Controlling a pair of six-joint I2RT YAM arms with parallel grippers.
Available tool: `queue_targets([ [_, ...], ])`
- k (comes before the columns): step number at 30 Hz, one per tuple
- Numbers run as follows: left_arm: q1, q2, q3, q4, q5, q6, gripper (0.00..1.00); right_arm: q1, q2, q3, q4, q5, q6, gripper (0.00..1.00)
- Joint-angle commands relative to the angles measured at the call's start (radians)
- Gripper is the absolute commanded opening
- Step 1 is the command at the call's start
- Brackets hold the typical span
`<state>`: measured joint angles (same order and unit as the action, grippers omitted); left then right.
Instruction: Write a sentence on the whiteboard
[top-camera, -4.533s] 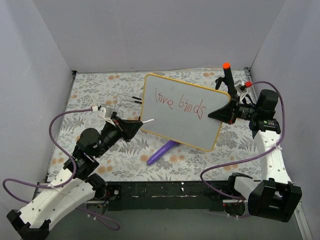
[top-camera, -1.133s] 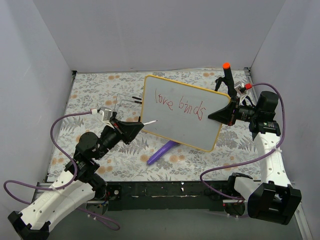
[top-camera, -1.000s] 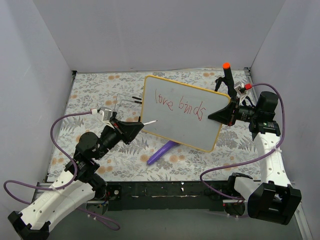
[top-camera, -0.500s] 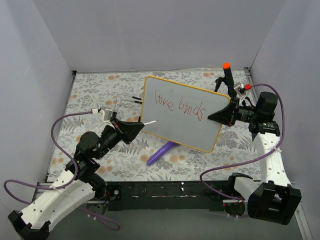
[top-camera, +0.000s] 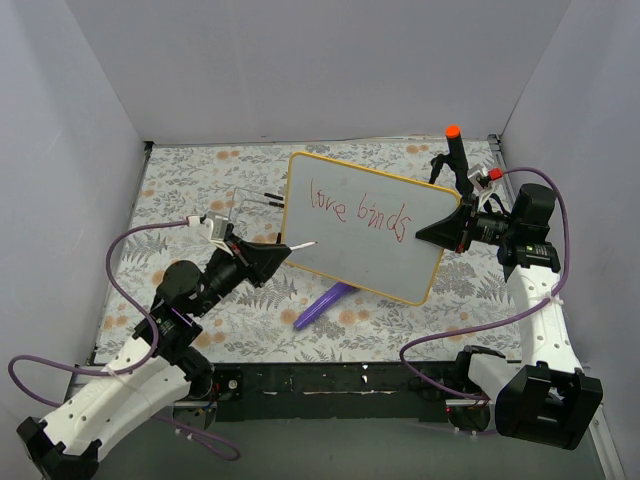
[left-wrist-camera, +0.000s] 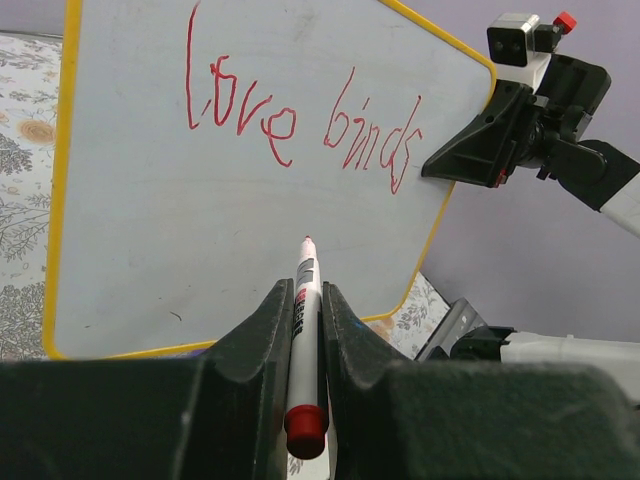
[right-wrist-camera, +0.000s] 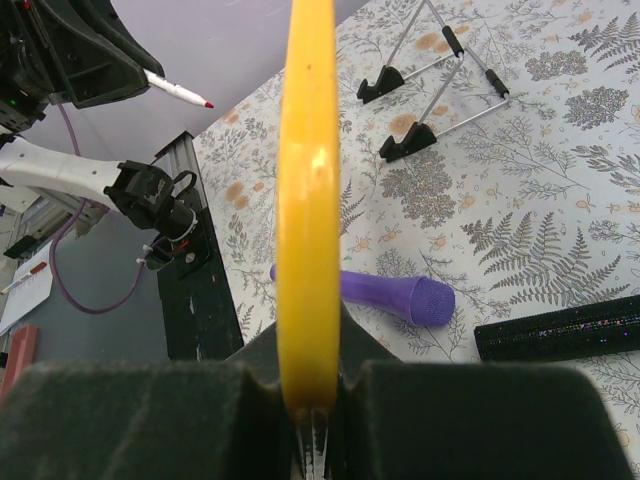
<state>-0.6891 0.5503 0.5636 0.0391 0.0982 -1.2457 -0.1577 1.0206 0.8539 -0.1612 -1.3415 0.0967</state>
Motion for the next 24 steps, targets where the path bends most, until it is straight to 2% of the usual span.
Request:
queue_targets([
  [1, 0.007, 0.017, -0.002, 0.039, 0.018, 0.011, 0.00, -0.006, -0.025, 0.019, 0.055, -0.079, 0.003, 0.01],
  [7, 0.007, 0.031, 0.012, 0.044, 0.037, 0.015, 0.00, -0.006, -0.031, 0.017, 0.054, -0.082, 0.003, 0.01],
  [24, 0.007, -0.050, 0.015, -0.021, 0.021, 0.037, 0.00, -0.006, -0.045, 0.007, 0.061, -0.082, 0.008, 0.01],
])
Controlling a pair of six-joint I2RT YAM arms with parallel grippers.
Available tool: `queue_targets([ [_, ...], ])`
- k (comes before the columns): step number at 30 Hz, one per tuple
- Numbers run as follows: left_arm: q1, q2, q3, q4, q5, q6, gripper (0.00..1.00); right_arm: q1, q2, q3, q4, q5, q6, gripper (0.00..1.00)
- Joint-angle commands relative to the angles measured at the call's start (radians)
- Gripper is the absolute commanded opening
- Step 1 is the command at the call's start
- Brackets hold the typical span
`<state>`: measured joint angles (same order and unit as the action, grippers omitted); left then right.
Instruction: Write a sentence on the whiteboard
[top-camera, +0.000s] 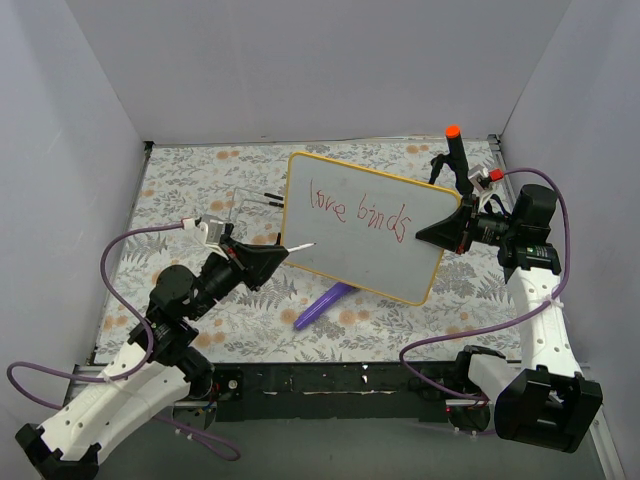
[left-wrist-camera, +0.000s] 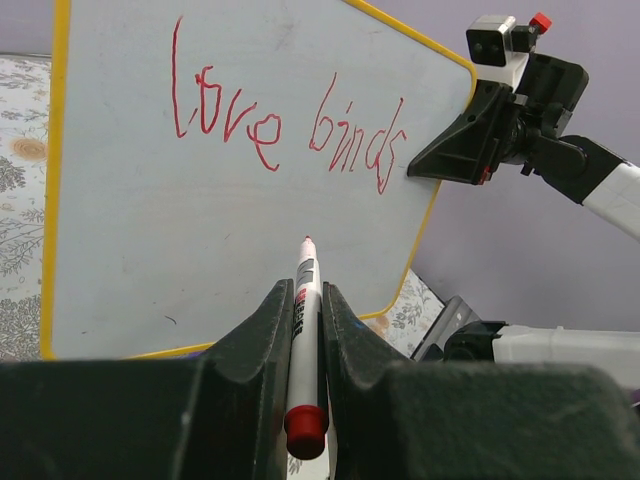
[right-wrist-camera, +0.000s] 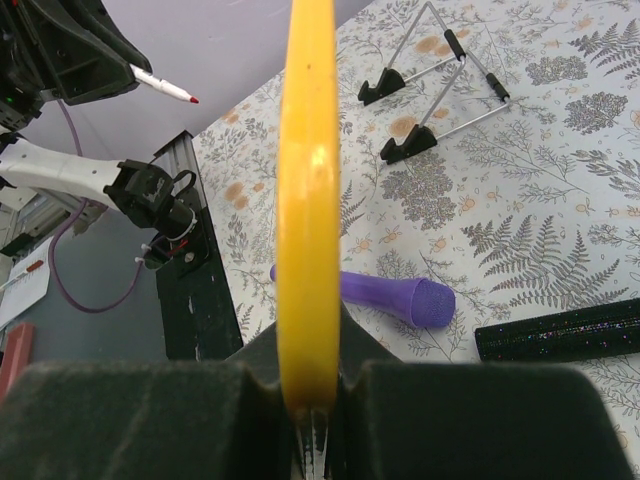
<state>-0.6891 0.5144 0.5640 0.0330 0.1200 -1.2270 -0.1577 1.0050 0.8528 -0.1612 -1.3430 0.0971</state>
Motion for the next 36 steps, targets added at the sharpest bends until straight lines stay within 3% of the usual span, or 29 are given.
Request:
queue_targets([
  [1, 0.007, -0.016, 0.014, -0.015, 0.000, 0.020, 0.00, -0.006, -0.028, 0.009, 0.061, -0.081, 0.007, 0.01],
  [22, 0.028, 0.048, 0.011, 0.034, 0.006, -0.009, 0.00, -0.008, -0.023, 0.009, 0.068, -0.093, 0.006, 0.01],
  [25, 0.078, 0.077, 0.031, 0.048, 0.058, -0.017, 0.00, -0.006, -0.017, 0.026, 0.042, -0.090, -0.017, 0.01],
  [32, 0.284, 0.202, 0.062, 0.126, 0.349, -0.088, 0.00, -0.006, 0.030, 0.106, -0.060, -0.082, -0.094, 0.01],
  [36, 0.394, 0.258, 0.066, 0.223, 0.472, -0.083, 0.00, -0.006, 0.081, 0.196, -0.196, -0.077, -0.180, 0.01],
])
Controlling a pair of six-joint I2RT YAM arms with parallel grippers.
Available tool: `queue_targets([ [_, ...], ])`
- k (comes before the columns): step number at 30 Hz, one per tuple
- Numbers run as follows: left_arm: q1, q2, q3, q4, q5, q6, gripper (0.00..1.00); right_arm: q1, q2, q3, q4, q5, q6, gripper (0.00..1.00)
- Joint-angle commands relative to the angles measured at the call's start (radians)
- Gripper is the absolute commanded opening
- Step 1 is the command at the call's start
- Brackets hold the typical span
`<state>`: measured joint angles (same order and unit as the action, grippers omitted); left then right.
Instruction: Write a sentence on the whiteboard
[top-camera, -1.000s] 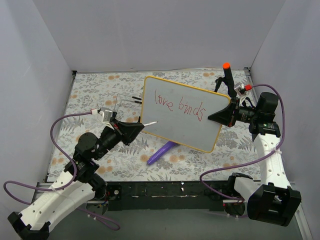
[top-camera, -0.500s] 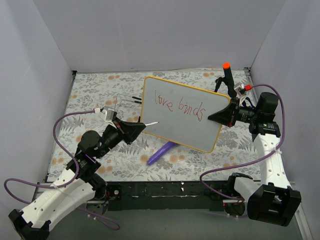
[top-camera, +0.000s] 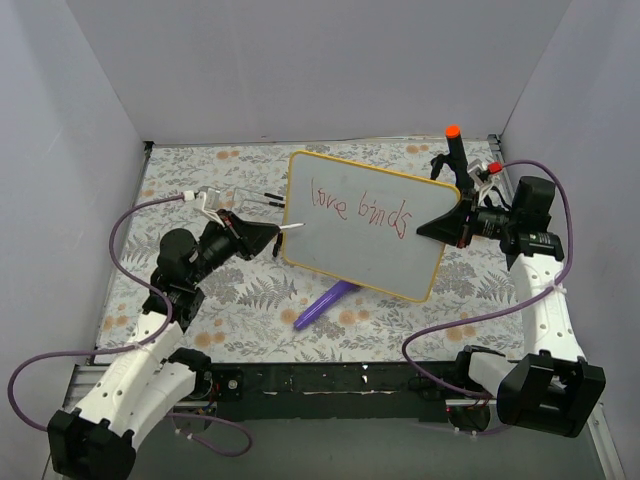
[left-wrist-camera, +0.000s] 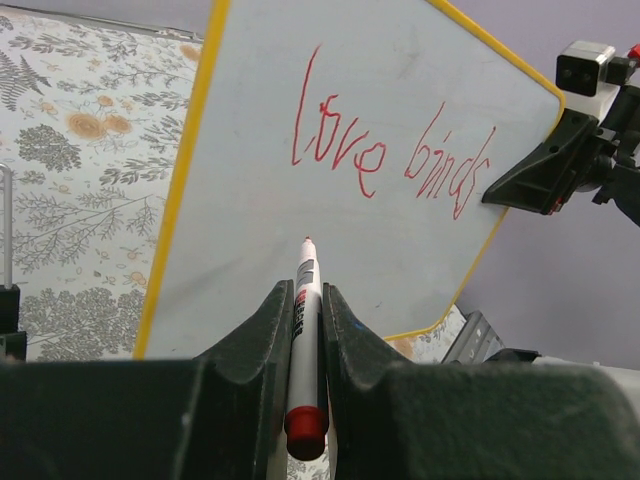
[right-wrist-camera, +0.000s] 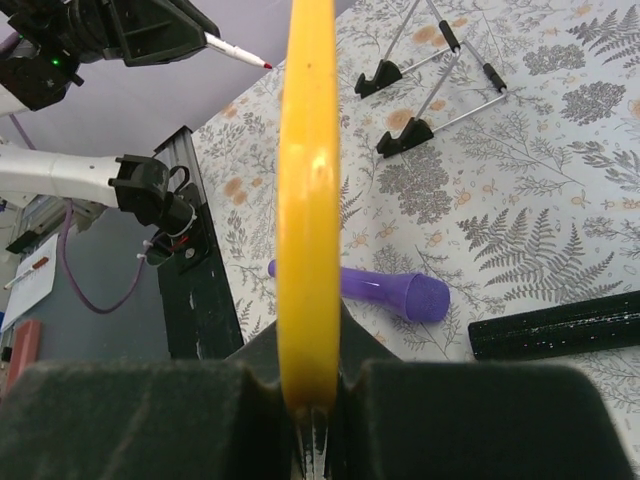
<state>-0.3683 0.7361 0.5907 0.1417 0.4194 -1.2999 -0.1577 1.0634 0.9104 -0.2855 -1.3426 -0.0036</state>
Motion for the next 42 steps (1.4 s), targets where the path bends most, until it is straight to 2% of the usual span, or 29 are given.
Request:
queue_targets([
  [1, 0.080, 0.048, 0.047, 0.124, 0.188, 0.017, 0.00, -0.008, 0.029, 0.151, -0.086, -0.081, -0.087, 0.01],
  [4, 0.100, 0.089, 0.066, 0.159, 0.200, 0.074, 0.00, -0.005, 0.043, 0.170, -0.096, -0.092, -0.090, 0.01],
  [7, 0.117, 0.135, 0.055, 0.255, 0.260, 0.061, 0.00, -0.003, 0.035, 0.165, -0.081, -0.105, -0.064, 0.01],
  [9, 0.117, 0.154, 0.047, 0.330, 0.280, 0.038, 0.00, -0.002, 0.024, 0.145, -0.034, -0.121, -0.010, 0.01],
  [13, 0.118, 0.193, 0.046, 0.372, 0.288, 0.024, 0.00, 0.000, 0.009, 0.113, 0.063, -0.138, 0.082, 0.01],
  [27, 0.117, 0.138, 0.035, 0.243, 0.199, 0.109, 0.00, -0.002, 0.018, 0.101, 0.111, -0.136, 0.123, 0.01],
  [32, 0.108, 0.062, 0.050, 0.165, 0.113, 0.166, 0.00, -0.002, 0.020, 0.094, 0.134, -0.135, 0.143, 0.01],
  [35, 0.068, 0.036, 0.087, 0.086, 0.040, 0.221, 0.00, -0.002, 0.018, 0.088, 0.152, -0.132, 0.159, 0.01],
  [38, -0.021, 0.013, 0.130, -0.002, -0.059, 0.276, 0.00, -0.002, 0.015, 0.082, 0.169, -0.130, 0.175, 0.01],
  [42, -0.203, 0.000, 0.165, -0.102, -0.273, 0.353, 0.00, -0.002, 0.012, 0.074, 0.183, -0.127, 0.186, 0.01],
])
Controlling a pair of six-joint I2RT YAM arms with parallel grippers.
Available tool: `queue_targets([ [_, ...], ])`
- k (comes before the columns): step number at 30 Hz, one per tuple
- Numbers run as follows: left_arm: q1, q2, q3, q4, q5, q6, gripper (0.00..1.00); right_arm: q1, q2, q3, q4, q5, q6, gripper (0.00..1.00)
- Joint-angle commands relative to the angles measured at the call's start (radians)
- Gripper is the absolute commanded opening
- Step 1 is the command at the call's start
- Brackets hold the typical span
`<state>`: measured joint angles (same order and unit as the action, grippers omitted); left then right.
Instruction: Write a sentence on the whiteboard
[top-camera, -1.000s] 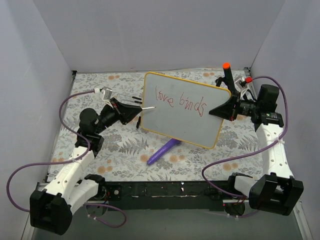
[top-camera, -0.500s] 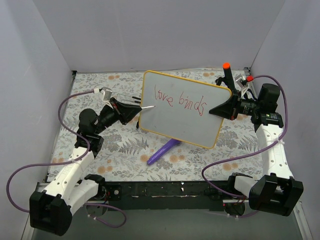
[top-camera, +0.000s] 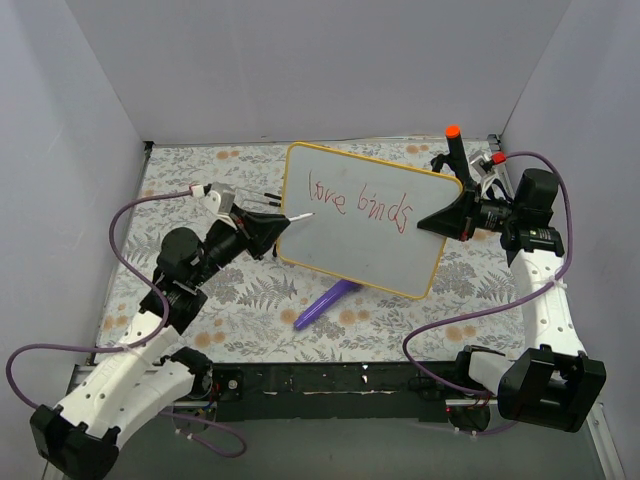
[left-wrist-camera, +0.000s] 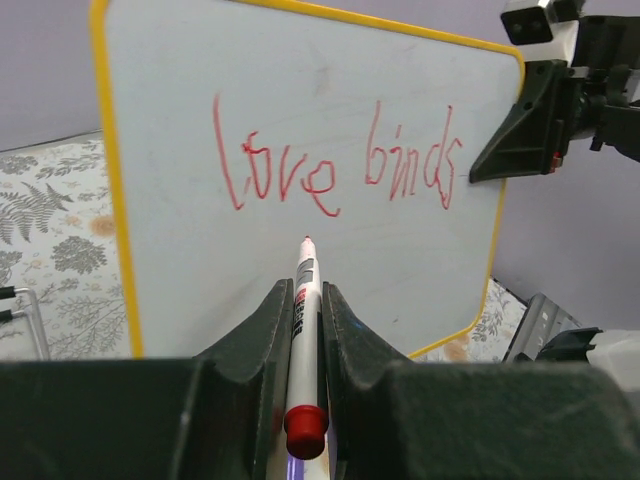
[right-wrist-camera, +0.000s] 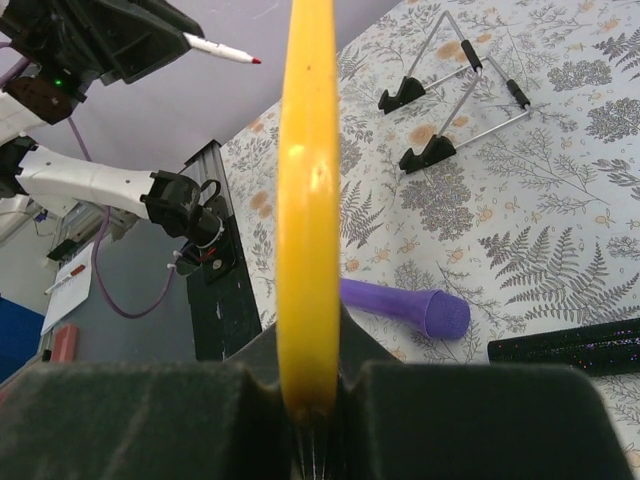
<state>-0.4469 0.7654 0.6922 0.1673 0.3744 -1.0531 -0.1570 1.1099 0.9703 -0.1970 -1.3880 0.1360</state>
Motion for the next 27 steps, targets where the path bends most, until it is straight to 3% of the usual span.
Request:
queue_targets([
  [1, -0.150, -0.034, 0.069, -0.140, -0.261, 0.114, 0.00, -0.003, -0.035, 0.011, 0.099, -0.082, 0.053, 0.01],
  [4, -0.211, -0.067, 0.052, -0.161, -0.362, 0.137, 0.00, -0.001, -0.036, 0.008, 0.108, -0.082, 0.059, 0.01],
  [12, -0.225, -0.060, 0.033, -0.200, -0.442, 0.169, 0.00, -0.001, -0.035, -0.005, 0.163, -0.085, 0.109, 0.01],
  [27, -0.225, 0.032, 0.043, -0.095, -0.417, 0.199, 0.00, -0.003, -0.038, -0.033, 0.228, -0.088, 0.162, 0.01],
])
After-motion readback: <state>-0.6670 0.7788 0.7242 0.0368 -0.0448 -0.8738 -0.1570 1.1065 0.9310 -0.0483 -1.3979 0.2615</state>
